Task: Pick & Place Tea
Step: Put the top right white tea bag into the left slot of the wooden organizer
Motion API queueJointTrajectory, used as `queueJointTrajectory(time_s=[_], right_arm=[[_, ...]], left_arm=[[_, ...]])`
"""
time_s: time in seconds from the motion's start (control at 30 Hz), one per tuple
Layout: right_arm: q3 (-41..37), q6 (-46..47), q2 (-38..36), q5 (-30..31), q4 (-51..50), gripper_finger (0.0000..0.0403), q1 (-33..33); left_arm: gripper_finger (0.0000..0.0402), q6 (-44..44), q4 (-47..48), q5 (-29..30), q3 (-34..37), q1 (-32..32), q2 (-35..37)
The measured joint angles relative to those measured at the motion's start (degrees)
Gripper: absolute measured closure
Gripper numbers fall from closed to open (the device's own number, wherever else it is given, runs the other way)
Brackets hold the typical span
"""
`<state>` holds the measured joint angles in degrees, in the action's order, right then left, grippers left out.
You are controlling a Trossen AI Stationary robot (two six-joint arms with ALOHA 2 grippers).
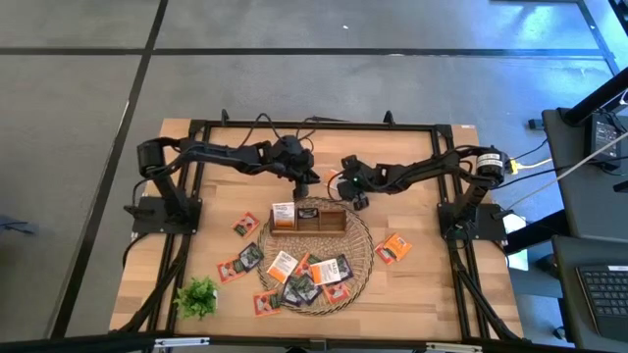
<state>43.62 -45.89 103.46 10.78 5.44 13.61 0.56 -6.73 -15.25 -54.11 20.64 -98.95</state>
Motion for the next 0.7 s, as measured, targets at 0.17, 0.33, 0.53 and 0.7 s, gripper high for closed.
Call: queueJointTrajectory(time_s=[0.17,0.33,0.53,0.7], right_arm=[[0.00,-2.96,0.00,-0.87,0.26,0.0243,-0.03],[-0.18,-2.91,0.17,-1.07,3.25,0.0243,-0.39],[-0.42,0.36,-0.07,0.66,8.84,0.0243,-0.44],[-0.42,0.35,-0.13,1.21,9.06,0.0243,-0.42]], left_arm=[[0.0343,1.11,-4.24,-0.02,-0.02,-0.13,-4.81],[0.0343,0.62,-5.54,0.03,-2.14,0.15,-8.04],[0.0353,-2.51,-5.25,0.53,-5.15,0.13,-11.71],[0.0390,-5.64,-4.87,2.75,-6.10,0.15,-13.27]])
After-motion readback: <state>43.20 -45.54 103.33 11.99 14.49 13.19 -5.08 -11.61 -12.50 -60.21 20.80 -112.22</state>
